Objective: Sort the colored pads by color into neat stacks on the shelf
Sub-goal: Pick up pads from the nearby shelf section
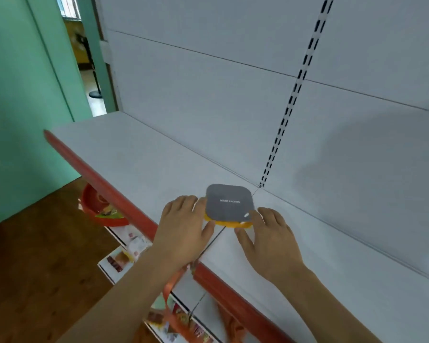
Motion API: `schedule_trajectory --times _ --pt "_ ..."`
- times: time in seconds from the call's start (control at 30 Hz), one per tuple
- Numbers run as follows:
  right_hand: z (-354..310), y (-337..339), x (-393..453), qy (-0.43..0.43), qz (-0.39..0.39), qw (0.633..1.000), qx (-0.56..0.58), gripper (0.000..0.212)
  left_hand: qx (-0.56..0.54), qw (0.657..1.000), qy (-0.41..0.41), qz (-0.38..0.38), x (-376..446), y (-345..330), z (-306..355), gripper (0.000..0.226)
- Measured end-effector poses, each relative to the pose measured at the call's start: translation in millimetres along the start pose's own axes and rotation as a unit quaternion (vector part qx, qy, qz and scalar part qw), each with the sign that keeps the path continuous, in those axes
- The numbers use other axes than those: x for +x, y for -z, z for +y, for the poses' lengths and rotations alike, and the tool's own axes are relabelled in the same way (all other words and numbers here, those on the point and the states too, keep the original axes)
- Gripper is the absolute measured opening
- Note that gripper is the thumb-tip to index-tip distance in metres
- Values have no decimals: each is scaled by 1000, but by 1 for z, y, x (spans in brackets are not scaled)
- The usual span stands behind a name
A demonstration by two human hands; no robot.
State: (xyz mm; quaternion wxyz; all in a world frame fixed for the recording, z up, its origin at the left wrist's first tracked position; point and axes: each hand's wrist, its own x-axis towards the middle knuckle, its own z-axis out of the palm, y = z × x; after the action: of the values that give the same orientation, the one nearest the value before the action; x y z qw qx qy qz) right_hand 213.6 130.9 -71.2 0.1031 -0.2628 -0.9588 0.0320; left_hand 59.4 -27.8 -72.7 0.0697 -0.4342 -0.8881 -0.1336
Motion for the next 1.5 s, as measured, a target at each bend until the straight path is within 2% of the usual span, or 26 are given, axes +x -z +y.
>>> schedule_trajectory --times 0.17,0.4,0.6,0.73,0.83,0.93,1.0,1.1,1.17,1.23,1.3,1.33,1.4,1.5 --pt "-34 -3 19 -94 -9 995 0 72 -10 998 -58 -30 38 -5 -44 76" --pt "-52 -6 45 -215 -22 976 10 65 -39 987 -137 -70 97 -20 -47 77" --pt "-49 -10 59 -252 -51 965 59 74 6 973 -193 -125 131 -28 -34 82" --pt "-45 -12 69 -272 -15 955 115 74 -28 967 -188 -169 156 -27 -32 67" --pt "-42 -11 72 -303 10 942 144 51 -69 962 -190 -182 164 -26 -28 46" --pt "-39 -4 77 -307 45 941 135 23 -122 959 -214 -141 174 -19 -24 23" --pt "-43 3 76 -298 101 938 148 17 -164 949 -233 -136 180 -12 -27 22" --pt "-48 8 66 -317 189 918 146 21 -240 931 -223 -164 183 -2 -43 21" --pt "-46 8 60 -363 157 911 118 26 -290 927 -182 -156 188 1 -59 16" --pt "-50 6 56 -420 51 899 111 44 -328 924 -129 -148 196 0 -80 14" --pt "-61 1 55 -447 -34 888 102 63 -336 926 -89 -151 199 -1 -102 27" --pt "-67 0 57 -457 -62 883 88 66 -331 927 -81 -155 200 -2 -111 34" --pt "-68 0 61 -484 -82 866 93 65 -326 927 -72 -171 199 -3 -127 38" --pt "-65 5 67 -522 -98 838 123 67 -324 925 -65 -189 191 -3 -140 31"
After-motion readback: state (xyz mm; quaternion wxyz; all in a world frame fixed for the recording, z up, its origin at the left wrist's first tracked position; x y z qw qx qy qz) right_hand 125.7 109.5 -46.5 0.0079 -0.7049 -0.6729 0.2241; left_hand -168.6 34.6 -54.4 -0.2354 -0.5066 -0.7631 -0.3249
